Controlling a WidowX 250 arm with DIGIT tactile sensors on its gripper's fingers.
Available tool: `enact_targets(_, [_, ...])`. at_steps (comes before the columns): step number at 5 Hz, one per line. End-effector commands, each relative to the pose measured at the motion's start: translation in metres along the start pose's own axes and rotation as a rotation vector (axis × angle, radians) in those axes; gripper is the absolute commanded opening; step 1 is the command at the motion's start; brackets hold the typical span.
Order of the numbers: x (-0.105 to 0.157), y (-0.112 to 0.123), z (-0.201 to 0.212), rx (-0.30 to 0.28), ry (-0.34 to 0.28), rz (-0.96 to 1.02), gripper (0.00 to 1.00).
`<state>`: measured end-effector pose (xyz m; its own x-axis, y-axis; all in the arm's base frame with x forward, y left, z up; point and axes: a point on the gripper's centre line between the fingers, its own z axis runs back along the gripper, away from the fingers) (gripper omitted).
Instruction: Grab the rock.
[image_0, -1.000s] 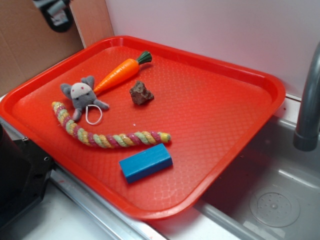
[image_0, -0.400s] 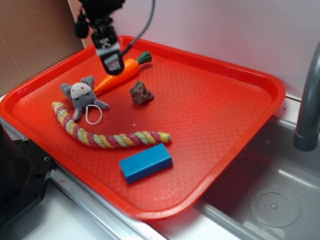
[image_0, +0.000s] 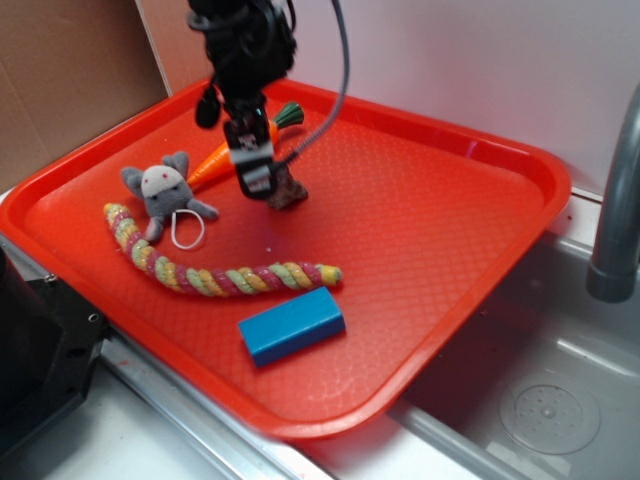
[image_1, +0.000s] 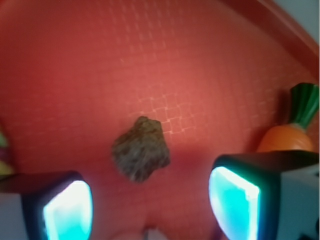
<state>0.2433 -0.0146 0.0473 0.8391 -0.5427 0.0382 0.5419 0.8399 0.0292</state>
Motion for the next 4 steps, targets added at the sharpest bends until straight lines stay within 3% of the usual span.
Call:
enact_targets(1, [0.008, -0.004, -0.015, 0.054, 0.029, -0.005, 0.97])
enact_targets(2, [0.007, -0.005, -0.012, 0.050, 0.020, -0.025, 0.00])
enact_targets(4, [0.006, -0.001, -0.002, 0.047, 0.017, 0.017, 0.00])
